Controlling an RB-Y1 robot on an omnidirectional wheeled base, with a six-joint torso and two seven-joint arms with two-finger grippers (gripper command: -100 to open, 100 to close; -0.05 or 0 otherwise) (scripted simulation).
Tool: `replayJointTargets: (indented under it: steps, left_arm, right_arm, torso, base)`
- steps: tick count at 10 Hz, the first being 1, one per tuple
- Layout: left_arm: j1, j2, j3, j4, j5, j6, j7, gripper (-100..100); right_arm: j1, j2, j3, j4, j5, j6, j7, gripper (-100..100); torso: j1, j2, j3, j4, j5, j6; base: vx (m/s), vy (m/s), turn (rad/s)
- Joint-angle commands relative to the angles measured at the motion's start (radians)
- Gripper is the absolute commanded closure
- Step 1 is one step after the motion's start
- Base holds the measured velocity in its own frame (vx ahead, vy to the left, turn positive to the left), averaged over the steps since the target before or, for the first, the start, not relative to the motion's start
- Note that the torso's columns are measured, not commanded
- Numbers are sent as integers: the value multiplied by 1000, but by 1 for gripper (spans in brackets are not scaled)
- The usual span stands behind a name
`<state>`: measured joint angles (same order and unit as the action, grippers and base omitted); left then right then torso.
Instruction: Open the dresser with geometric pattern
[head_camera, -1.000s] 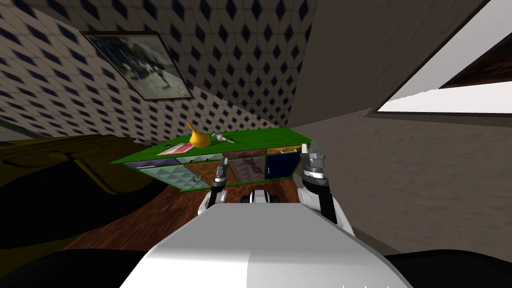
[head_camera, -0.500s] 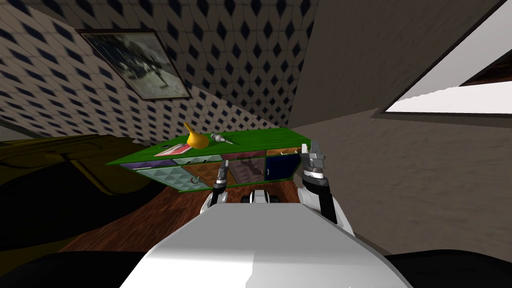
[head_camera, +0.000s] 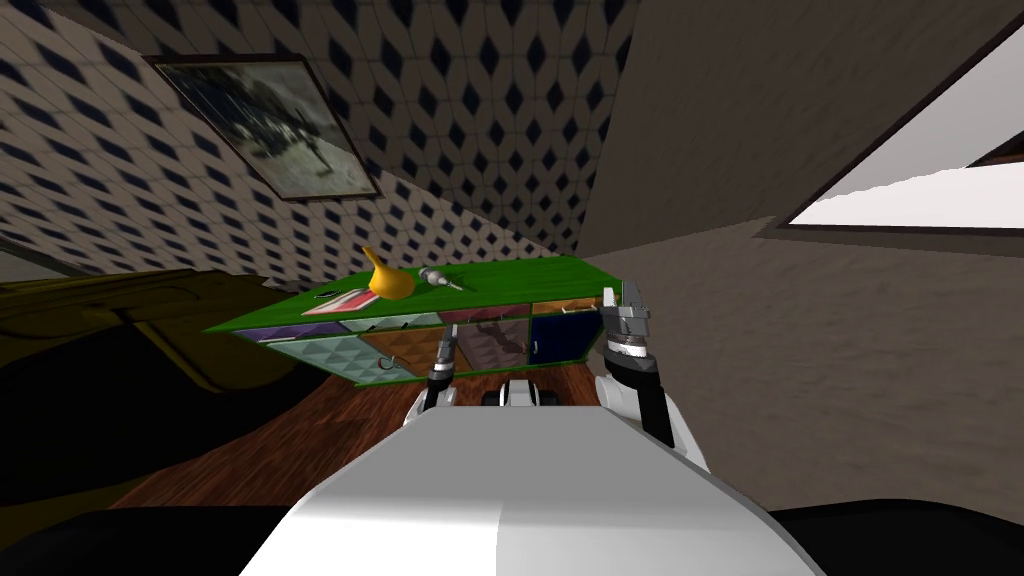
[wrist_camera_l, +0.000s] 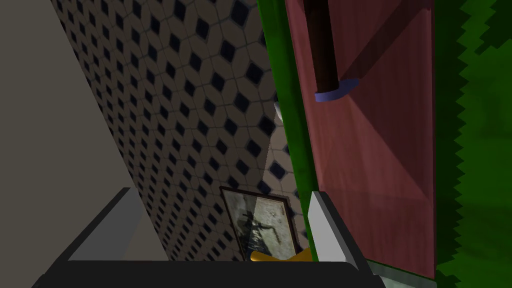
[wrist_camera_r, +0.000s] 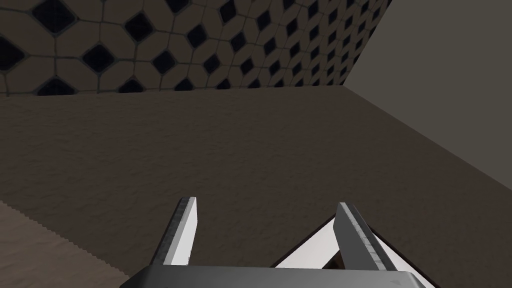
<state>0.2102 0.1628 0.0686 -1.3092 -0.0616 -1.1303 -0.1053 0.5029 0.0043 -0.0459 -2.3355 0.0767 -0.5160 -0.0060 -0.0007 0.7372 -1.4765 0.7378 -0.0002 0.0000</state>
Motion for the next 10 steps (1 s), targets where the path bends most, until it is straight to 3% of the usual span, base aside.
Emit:
replayJointTargets:
  steps: [1, 5, 10]
  left_arm:
    - [-18, -8, 5, 71, -4, -44, -3, -100]
    - [-36, -19, 12, 162, -7, -90, -6, -100]
    - [-72, -74, 25, 308, -14, -180, -12, -100]
  right_arm:
    - [0, 0, 0, 0, 0, 0, 0, 0]
    - [0, 0, 0, 0, 0, 0, 0, 0]
    - [0, 0, 0, 0, 0, 0, 0, 0]
  torso:
    - [1, 1, 0, 0, 0, 0]
    - [1, 0, 0, 0, 0, 0]
    - [0, 0, 0, 0, 0, 0]
  base:
    - [40, -25, 17]
    - [36, -22, 13]
    - [49, -26, 15]
